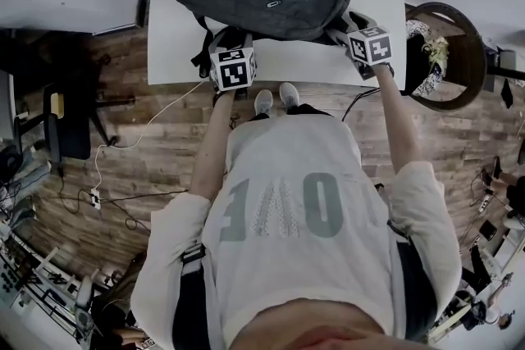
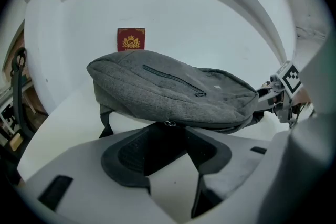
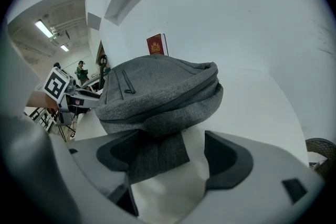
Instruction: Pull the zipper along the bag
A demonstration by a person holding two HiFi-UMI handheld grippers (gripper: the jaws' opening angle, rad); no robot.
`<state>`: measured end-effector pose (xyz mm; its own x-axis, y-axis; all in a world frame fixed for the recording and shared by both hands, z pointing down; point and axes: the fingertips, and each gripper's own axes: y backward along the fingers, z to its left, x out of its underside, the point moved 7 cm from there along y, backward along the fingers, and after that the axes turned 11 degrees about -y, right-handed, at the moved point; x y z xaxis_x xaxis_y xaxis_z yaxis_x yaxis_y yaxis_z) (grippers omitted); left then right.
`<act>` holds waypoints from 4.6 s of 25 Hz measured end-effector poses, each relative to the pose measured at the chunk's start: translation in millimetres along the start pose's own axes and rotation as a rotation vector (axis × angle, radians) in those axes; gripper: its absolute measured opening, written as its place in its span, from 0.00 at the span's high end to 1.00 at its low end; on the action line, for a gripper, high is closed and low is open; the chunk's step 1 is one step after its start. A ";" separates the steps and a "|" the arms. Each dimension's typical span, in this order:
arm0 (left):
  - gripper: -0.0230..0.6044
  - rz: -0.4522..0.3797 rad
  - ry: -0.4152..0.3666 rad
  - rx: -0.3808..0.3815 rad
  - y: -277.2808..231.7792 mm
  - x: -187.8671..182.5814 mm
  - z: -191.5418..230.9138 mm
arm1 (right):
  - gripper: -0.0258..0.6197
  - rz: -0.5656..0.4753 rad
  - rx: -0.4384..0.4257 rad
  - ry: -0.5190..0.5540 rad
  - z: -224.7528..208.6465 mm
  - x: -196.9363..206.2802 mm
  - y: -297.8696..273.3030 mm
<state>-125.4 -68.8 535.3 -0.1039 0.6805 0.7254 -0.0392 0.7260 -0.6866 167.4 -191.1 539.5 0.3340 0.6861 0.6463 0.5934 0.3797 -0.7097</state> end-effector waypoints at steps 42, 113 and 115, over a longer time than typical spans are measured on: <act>0.67 -0.096 -0.083 0.329 4.7 -8.3 20.9 | 0.38 -0.023 0.002 0.006 0.2 1.0 1.3; 0.80 0.048 -0.300 0.069 2.6 -5.8 4.4 | 0.38 -0.063 0.023 0.008 1.8 4.2 3.1; 0.81 0.057 -0.309 0.087 -1.2 -5.9 1.9 | 0.38 -0.062 0.023 0.007 1.7 4.5 3.0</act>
<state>-126.7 -73.9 531.7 -0.4048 0.6479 0.6453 -0.1076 0.6671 -0.7372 169.5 -185.8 539.8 0.3024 0.6566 0.6910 0.5963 0.4353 -0.6746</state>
